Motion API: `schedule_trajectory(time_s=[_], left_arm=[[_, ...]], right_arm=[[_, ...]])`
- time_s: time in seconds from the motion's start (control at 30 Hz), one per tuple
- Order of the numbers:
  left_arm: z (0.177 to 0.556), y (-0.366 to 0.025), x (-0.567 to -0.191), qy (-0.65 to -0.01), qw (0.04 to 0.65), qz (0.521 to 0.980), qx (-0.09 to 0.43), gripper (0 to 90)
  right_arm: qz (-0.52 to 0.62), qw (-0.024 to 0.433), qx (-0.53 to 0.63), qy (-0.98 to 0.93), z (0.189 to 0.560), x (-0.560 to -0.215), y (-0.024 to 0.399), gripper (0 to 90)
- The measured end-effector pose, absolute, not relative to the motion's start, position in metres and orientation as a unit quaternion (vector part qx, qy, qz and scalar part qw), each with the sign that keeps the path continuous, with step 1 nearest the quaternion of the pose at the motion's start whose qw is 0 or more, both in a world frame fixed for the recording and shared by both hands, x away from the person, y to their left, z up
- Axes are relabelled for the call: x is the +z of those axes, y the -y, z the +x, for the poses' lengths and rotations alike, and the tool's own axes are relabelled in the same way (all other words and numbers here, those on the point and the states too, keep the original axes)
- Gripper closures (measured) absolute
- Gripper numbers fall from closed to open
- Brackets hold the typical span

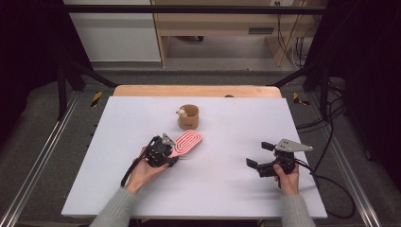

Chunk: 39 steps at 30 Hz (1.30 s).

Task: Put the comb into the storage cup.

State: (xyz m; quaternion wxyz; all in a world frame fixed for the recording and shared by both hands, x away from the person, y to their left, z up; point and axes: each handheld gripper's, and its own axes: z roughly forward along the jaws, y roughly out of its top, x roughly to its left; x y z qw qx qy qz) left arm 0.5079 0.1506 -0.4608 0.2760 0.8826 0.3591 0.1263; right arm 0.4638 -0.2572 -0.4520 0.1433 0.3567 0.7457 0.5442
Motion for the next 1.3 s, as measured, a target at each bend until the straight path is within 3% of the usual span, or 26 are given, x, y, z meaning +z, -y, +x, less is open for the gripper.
schedule_trajectory(time_s=[1.3], left_arm=[[0.5058,-0.1538,-0.4565,-0.359,0.281,0.88,0.131,69.1]], right_arm=[[0.357,0.143,0.543,-0.746,0.4637,-0.4519,0.2576,0.3]])
